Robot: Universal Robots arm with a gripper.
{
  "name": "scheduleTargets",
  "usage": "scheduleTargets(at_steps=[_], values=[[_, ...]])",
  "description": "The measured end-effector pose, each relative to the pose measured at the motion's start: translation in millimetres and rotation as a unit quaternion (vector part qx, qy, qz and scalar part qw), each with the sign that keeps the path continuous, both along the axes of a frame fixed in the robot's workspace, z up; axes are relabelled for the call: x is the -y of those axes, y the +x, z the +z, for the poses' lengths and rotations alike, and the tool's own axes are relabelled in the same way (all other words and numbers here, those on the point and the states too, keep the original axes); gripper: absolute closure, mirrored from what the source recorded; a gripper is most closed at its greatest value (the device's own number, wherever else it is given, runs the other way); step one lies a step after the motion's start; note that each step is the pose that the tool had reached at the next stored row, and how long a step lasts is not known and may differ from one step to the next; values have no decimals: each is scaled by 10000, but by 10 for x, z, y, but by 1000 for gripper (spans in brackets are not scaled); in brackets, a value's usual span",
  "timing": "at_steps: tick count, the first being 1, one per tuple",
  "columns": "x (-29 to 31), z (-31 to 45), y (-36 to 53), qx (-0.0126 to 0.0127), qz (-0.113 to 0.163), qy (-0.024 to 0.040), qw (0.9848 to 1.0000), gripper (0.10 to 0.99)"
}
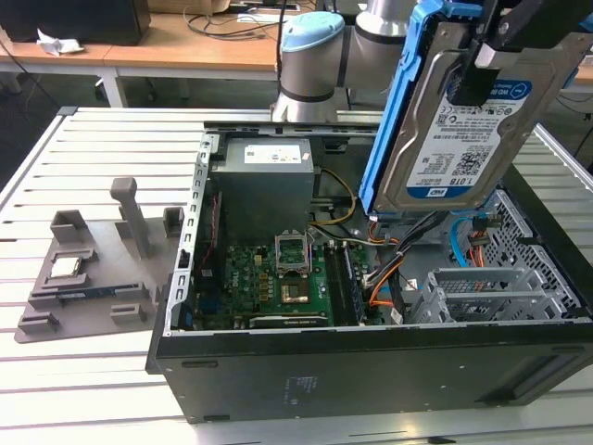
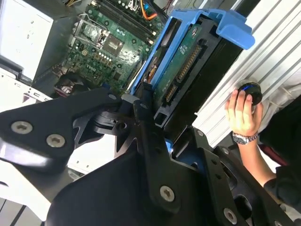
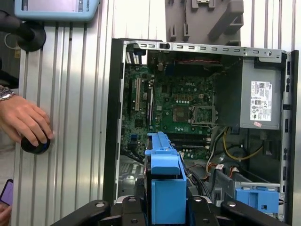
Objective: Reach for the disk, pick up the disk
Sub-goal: 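Pick up the disk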
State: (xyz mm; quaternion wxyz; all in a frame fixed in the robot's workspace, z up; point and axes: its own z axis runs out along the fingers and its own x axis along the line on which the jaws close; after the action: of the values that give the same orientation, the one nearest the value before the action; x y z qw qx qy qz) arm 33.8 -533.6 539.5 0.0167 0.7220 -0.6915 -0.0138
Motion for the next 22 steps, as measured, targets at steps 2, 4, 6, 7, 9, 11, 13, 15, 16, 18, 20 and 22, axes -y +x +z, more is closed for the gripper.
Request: scheduleTargets(at_steps=[2, 4, 6, 7, 9, 11, 13, 15, 16, 18, 20, 22], values=[[6, -8, 57, -2, 0, 0, 10000, 722], [10, -13, 97, -3, 0, 0, 10000, 722], [15, -19, 139, -3, 0, 0, 10000, 722], [16, -21, 153, -4, 0, 0, 10000, 722], [18, -27, 198, -6, 0, -1, 10000, 722], [20, -41, 237, -10, 0, -1, 10000, 722], [21, -80, 266, -13, 0, -1, 10000, 722], [26, -154, 299, -16, -2, 0, 10000, 722], [30, -194, 327, -16, -6, 1, 10000, 722], [36, -257, 389, -17, -19, 0, 10000, 722], [40, -300, 433, -18, -28, 0, 10000, 722], [45, -342, 478, -18, -38, 0, 10000, 722]])
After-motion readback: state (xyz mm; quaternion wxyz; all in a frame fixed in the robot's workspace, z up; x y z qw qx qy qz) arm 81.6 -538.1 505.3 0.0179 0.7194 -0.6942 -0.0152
